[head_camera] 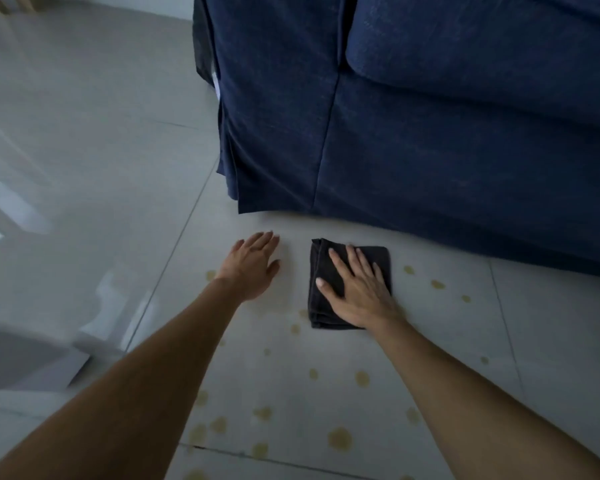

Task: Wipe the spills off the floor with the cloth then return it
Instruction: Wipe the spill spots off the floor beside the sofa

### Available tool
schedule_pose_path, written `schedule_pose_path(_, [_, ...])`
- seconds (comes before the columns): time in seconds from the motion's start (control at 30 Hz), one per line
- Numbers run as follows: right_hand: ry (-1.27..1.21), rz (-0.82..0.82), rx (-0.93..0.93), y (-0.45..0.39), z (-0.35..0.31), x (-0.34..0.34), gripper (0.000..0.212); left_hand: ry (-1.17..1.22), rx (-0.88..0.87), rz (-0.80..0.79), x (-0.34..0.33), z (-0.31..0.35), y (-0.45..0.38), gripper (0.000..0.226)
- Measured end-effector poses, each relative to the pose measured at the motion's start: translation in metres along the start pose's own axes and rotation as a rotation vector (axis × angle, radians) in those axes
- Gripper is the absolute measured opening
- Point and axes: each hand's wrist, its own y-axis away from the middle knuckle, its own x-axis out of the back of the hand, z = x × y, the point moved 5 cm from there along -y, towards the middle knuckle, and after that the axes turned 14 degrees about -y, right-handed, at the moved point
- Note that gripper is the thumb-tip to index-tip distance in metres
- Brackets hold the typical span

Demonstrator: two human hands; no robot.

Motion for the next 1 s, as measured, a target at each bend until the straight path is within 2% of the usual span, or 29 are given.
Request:
schedule_pose_path(0.17, [0.081,0.187,0.025,-0.003,0.006,-0.009,0.079,-0.048,0.102,-0.026,-0.018,-0.069,0.014,0.061])
schedule_pose_path(0.37, [0.036,0.259,-0.278,-0.019,0.001,-0.017,0.078,0.046,0.260,0.047,-0.037,-0.150,0.048,0.060])
schedule_pose_path(0.53, [-0.104,0.327,-0.473,-0.033,-0.032,-0.028,0.085,0.065,0.321,0.143,-0.053,-0.167,0.078,0.068])
schedule_pose_path(0.63, [-0.065,0.282,-0.403,-0.028,-0.048,-0.035,0.087,0.092,0.351,0.147,-0.063,-0.165,0.088,0.066])
schedule_pose_path(0.8, [0.047,0.170,-0.069,0.011,-0.041,-0.039,0.075,0.082,0.406,0.186,-0.070,-0.149,0.124,0.068])
schedule_pose_path(0.87, [0.082,0.147,0.011,0.026,-0.028,-0.036,0.071,0.060,0.413,0.174,-0.071,-0.143,0.134,0.070])
schedule_pose_path(0.93, [0.094,0.144,0.003,0.033,-0.018,-0.034,0.071,0.061,0.418,0.153,-0.071,-0.143,0.138,0.072])
schedule_pose_path(1.0, [0.081,0.192,-0.115,0.029,-0.011,-0.033,0.070,0.058,0.423,0.150,-0.071,-0.143,0.137,0.072])
